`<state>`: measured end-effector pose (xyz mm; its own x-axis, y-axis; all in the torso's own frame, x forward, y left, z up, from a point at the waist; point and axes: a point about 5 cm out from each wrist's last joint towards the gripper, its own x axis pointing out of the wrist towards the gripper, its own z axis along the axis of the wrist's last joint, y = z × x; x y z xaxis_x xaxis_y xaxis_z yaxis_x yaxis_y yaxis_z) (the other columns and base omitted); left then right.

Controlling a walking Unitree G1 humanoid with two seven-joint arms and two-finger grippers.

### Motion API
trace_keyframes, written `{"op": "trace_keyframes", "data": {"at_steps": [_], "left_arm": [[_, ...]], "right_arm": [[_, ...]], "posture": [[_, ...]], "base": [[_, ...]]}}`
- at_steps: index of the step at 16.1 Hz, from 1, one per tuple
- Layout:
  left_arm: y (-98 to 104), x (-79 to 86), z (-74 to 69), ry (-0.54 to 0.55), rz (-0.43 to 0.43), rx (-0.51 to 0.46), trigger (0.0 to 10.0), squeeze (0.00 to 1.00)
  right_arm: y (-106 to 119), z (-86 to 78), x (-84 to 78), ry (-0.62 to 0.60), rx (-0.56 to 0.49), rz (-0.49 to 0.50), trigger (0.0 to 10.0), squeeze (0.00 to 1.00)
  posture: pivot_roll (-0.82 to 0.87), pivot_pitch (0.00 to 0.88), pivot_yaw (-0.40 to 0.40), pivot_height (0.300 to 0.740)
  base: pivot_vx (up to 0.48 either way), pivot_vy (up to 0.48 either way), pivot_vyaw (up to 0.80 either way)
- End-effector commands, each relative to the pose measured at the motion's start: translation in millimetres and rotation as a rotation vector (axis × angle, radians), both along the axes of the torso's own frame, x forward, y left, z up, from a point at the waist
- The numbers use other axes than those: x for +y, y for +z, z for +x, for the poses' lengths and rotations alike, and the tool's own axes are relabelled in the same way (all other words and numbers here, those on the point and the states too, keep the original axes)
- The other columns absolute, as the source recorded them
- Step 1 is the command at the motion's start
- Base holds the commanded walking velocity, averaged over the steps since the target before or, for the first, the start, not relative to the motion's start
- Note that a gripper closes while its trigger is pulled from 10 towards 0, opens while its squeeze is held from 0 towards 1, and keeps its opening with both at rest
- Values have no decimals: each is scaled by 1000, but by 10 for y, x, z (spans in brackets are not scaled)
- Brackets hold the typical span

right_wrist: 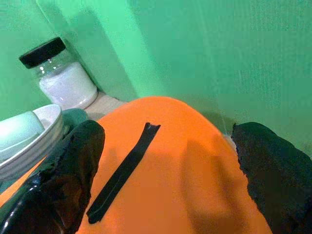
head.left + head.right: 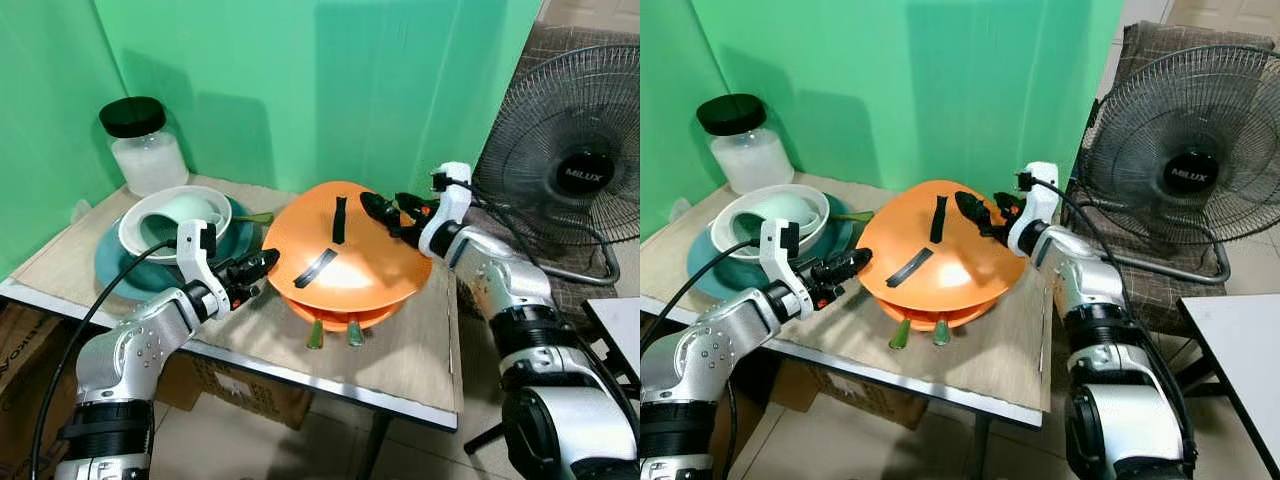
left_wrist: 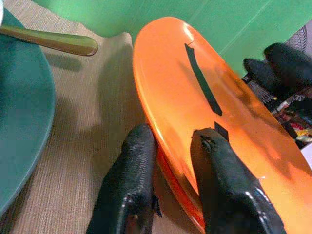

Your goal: Setting the table

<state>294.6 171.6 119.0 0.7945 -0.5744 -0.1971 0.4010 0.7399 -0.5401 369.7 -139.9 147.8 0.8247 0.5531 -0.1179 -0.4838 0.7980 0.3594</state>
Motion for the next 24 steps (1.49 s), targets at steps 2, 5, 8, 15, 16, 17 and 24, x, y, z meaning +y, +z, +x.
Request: {"op": "trace_keyframes", "data": {"at_steps": [2,5,8,15,16,17,24], "left_arm": [[16,24,13,5,4,6,0,0],[5,76,4,39,-8,16,0,0],[53,122,-13,54,-5,-2,0,0],[191,141,35,158,-96,-56,0,0],[209,147,43,168,-111,-63,0,0],[255,165,58,185,-149,-80,0,0],[463,197,50,195,-360,-158,0,0]], "right_arm": [[48,-13,4,22,-26,-23,10000,816],[104,-21,-22,3,-48,-13,10000,816],[166,-30,-48,-32,-72,6,10000,812],[332,15,-175,-130,-118,44,10000,804],[342,18,-190,-138,-119,51,10000,804],[352,23,-224,-148,-115,61,10000,812],[199,31,-411,-199,58,175,10000,1000]], "posture": [[-88,0,14,740],[-84,0,15,740],[-73,0,15,740],[-75,0,12,740],[-77,0,11,740],[-78,0,11,740],[-83,0,2,740]], "base": [[0,0,0],[0,0,0],[0,0,0],[0,0,0],[0,0,0],[0,0,0],[0,0,0]]}}
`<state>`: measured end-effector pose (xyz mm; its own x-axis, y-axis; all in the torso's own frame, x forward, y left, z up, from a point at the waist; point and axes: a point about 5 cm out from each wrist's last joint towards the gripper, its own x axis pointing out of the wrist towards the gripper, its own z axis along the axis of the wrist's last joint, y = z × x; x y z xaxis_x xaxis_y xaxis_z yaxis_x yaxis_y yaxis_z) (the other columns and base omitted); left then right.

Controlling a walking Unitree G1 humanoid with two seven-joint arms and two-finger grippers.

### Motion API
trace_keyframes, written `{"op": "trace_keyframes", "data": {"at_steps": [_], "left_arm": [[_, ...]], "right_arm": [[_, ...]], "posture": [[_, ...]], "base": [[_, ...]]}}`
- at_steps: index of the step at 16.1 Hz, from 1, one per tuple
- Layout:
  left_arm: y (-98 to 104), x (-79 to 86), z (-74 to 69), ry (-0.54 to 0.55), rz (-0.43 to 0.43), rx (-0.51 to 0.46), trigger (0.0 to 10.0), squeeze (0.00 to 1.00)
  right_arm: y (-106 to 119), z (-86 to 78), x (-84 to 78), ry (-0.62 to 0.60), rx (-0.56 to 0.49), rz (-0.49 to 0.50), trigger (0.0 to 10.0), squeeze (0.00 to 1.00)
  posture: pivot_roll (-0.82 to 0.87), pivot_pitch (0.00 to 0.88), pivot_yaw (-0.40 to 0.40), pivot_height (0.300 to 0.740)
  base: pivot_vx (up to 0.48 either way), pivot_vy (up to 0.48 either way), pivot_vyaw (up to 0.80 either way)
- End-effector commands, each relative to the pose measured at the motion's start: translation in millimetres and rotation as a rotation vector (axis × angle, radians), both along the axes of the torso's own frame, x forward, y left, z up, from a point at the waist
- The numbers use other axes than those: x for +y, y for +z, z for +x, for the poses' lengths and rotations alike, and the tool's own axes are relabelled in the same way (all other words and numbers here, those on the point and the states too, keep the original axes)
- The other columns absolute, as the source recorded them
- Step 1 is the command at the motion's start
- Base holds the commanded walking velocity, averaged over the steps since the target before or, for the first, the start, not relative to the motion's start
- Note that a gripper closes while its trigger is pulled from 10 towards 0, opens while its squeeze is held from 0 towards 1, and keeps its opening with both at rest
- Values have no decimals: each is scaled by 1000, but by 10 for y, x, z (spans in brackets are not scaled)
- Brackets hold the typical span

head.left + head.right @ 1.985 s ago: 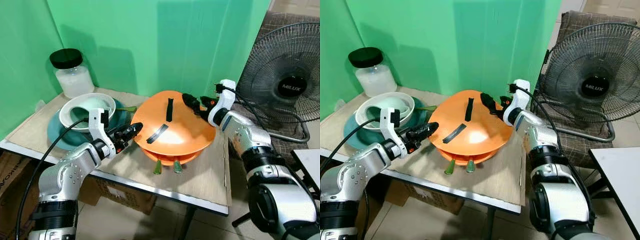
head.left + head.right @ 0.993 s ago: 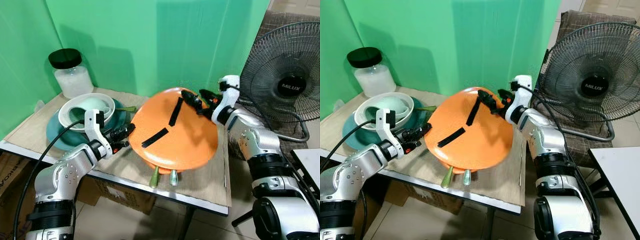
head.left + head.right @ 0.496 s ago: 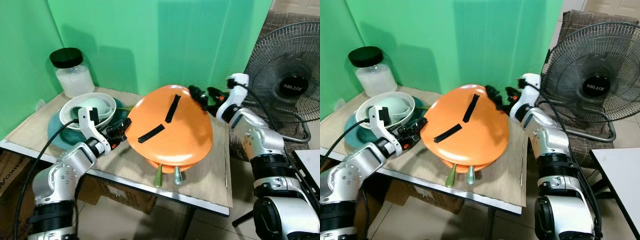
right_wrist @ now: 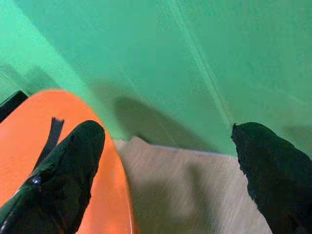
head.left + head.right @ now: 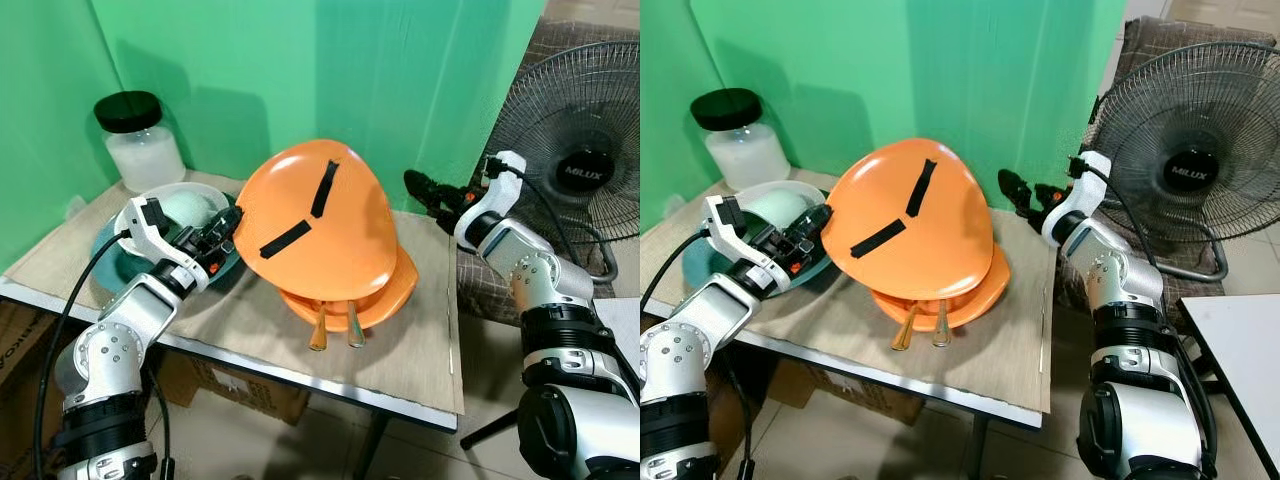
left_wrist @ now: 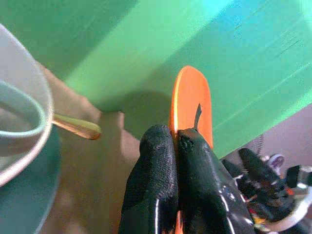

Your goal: Setting the table

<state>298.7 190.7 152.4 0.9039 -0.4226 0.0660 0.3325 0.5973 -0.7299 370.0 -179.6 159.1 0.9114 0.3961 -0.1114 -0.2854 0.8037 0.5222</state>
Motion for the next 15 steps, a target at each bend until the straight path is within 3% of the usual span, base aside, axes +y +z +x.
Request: {"op": "trace_keyframes", "data": {"at_steps": [1,4,9,10,11,15], "left_arm": [[135,9,7,-1,-30,-58,0,0],[187,9,-16,-19,-78,-94,0,0],[279,-5,-65,-54,-138,-155,0,0],[299,6,-73,-59,-148,-166,0,0],[319,18,-81,-61,-165,-177,0,0],[354,60,-103,-65,-181,-199,0,0]], "right_arm": [[54,17,-5,17,2,21,10000,1000],[-17,-30,45,73,52,51,10000,1000],[-28,-27,6,55,84,142,10000,1000],[-2,-44,18,87,101,200,10000,1000],[26,-79,38,138,132,292,10000,0],[-12,-127,-91,134,149,279,10000,0]], "posture": [[-82,0,1,740],[-82,0,-3,740],[-81,0,-4,740],[-80,0,-5,740],[-79,0,-6,740],[-79,0,-5,740]], "base": [[0,0,0],[0,0,0],[0,0,0],[0,0,0],[0,0,0],[0,0,0]]}}
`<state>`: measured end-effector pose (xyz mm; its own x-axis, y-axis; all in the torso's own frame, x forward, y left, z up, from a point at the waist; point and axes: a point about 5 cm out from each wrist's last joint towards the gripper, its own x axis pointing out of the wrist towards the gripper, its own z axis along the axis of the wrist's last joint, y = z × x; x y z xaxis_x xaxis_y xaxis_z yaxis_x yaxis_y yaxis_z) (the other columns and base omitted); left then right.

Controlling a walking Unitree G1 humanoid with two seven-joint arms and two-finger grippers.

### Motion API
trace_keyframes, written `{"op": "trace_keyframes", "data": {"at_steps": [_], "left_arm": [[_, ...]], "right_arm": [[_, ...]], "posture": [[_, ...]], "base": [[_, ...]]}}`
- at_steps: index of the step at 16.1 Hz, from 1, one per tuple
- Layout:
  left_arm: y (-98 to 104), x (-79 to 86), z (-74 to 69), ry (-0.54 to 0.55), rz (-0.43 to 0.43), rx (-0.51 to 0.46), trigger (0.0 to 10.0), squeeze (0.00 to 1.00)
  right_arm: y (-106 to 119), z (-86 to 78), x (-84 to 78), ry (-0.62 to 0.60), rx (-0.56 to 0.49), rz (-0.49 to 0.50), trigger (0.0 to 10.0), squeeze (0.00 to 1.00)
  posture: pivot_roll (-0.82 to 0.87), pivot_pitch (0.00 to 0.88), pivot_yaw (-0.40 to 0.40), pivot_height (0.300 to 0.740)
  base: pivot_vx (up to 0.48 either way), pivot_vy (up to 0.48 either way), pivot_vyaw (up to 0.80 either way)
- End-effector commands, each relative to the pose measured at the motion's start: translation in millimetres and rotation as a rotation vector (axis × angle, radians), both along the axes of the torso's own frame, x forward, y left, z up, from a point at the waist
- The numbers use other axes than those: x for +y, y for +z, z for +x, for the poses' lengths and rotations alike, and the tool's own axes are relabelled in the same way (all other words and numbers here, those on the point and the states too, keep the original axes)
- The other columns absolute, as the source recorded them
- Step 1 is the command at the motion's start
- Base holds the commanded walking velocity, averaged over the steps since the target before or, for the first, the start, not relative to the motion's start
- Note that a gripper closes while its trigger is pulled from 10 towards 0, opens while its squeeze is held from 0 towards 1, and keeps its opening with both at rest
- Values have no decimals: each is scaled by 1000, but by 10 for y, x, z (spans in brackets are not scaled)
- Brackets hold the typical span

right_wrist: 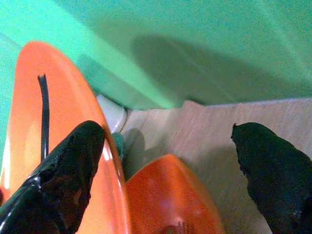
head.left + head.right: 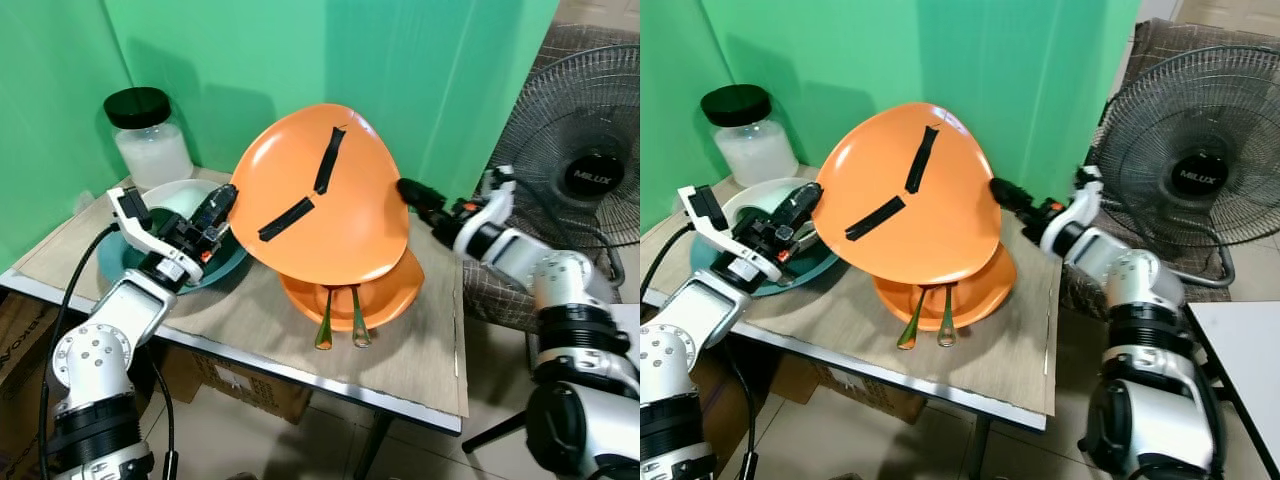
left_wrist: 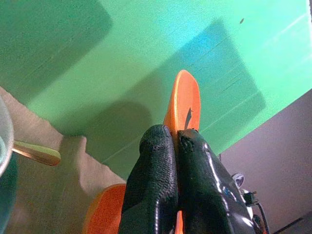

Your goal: Setting the table

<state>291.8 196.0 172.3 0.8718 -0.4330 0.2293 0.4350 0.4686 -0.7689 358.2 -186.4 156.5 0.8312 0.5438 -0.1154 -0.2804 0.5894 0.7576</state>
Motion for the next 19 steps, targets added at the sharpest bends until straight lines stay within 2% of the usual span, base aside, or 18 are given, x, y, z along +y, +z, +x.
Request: {"op": "trace_keyframes", "data": {"at_steps": [1,4,7,8,9,10,11,12,13,14,17,19], "left_arm": [[164,17,-36,-22,-40,-96,0,0],[175,43,-33,-15,-69,-100,0,0],[187,77,-23,-2,-109,-104,0,0],[184,91,-21,-1,-113,-101,0,0],[177,95,-21,0,-113,-97,0,0],[149,113,-22,6,-113,-87,0,0],[147,118,-27,8,-119,-88,0,0],[146,120,-28,9,-120,-87,0,0],[146,124,-28,10,-121,-87,0,0],[144,132,-27,13,-122,-86,0,0],[147,140,-22,15,-128,-87,0,0],[150,139,-18,14,-133,-88,0,0]], "right_arm": [[26,-22,-34,12,-6,30,10000,0],[108,-124,-9,127,-37,136,10000,0],[80,-185,24,191,-34,136,10000,0],[100,-213,48,219,-50,165,7686,0],[124,-224,56,230,-63,182,3765,0],[163,-237,55,228,-82,208,2157,0],[152,-229,37,209,-77,212,2000,0],[146,-217,21,191,-74,212,3137,0],[140,-198,-8,163,-74,209,7686,0],[149,-182,-39,136,-80,213,10000,0],[177,-155,-119,76,-87,253,10000,0],[184,-188,-79,112,-95,242,10000,0]], "posture": [[-79,0,-5,740],[-79,0,-2,740],[-79,0,-2,740],[-78,0,-1,740],[-78,0,-1,740],[-78,0,-1,740],[-77,0,-1,740],[-77,0,-1,740],[-76,0,-1,740],[-77,0,-1,740],[-77,0,0,740],[-80,0,2,740]], "base": [[0,0,0],[0,0,0],[0,0,0],[0,0,0],[0,0,0],[0,0,0],[0,0,0],[0,0,0],[0,0,0],[0,0,0],[0,0,0],[0,0,0]]}}
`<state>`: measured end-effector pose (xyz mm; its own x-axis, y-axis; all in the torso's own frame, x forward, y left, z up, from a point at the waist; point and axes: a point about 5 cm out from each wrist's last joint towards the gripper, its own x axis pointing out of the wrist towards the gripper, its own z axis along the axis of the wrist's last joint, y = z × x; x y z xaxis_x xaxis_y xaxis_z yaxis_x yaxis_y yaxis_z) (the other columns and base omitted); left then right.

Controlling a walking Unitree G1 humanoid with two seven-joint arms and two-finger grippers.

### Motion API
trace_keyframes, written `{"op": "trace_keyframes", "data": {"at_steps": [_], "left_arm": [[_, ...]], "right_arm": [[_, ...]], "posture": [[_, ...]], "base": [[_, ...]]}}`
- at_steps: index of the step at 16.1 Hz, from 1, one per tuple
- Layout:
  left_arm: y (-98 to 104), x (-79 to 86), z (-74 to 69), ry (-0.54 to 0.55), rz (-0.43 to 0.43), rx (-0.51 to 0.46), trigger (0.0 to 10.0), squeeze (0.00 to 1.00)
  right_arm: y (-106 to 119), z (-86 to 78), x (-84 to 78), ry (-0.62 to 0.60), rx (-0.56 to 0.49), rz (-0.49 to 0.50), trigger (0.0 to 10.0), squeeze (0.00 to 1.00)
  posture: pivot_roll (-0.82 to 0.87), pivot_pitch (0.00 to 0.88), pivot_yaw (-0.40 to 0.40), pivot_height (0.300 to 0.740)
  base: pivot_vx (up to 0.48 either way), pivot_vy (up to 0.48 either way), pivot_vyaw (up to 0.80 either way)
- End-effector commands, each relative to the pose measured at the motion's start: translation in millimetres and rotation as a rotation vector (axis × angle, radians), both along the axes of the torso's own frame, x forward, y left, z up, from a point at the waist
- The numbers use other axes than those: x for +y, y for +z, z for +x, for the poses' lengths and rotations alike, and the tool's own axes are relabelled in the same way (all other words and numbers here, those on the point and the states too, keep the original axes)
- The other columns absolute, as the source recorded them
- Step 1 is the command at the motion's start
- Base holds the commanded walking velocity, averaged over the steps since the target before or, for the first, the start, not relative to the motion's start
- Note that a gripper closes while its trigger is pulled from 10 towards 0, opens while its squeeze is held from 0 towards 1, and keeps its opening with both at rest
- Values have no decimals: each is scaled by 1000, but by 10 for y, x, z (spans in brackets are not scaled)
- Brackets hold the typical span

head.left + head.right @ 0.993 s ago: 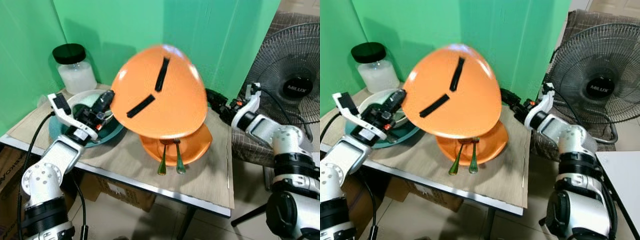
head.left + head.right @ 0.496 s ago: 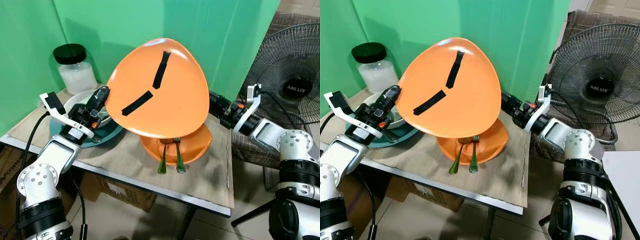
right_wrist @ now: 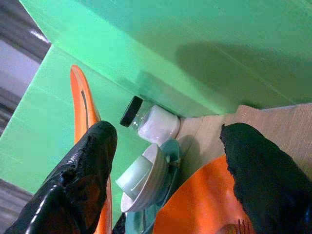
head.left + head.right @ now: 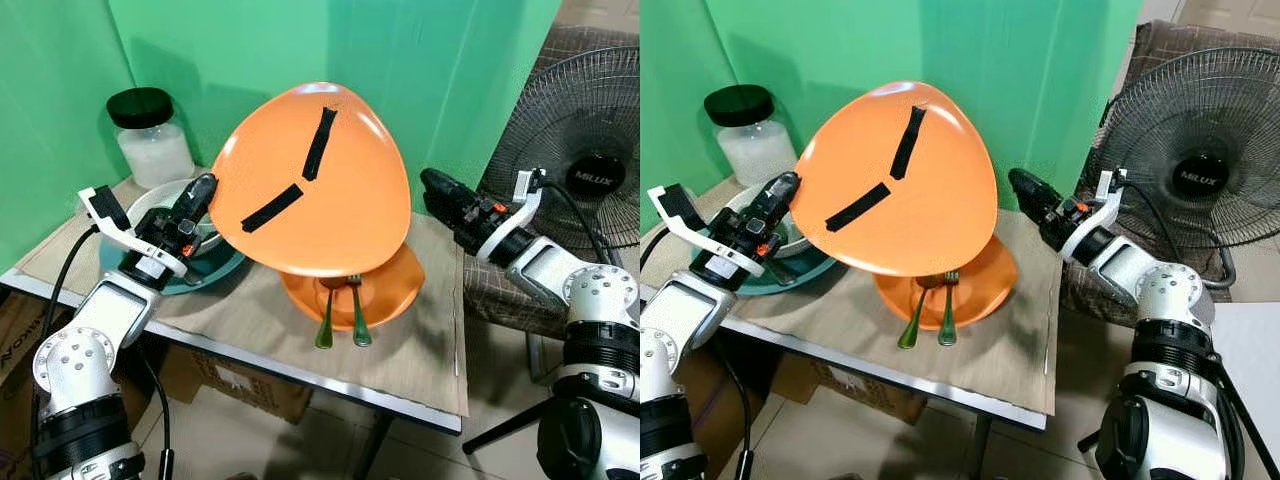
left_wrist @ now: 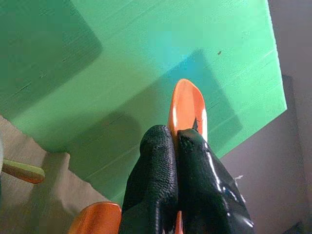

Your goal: Setting the table

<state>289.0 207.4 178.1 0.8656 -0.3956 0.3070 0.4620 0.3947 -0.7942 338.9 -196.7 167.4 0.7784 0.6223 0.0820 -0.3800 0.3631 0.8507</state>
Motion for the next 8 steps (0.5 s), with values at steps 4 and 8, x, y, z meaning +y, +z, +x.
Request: {"op": "trace_keyframes", "data": {"at_steps": [4,8], "left_arm": [[76,12,28,2,-37,-41,0,0],[78,4,38,0,-43,-44,0,0]], "right_arm": [[90,-75,162,102,-78,-38,10000,0],[58,-152,310,193,-89,-84,10000,0]], "posture": [[-82,0,3,740],[-82,0,1,740]], "base": [[0,0,0],[0,0,0]]}}
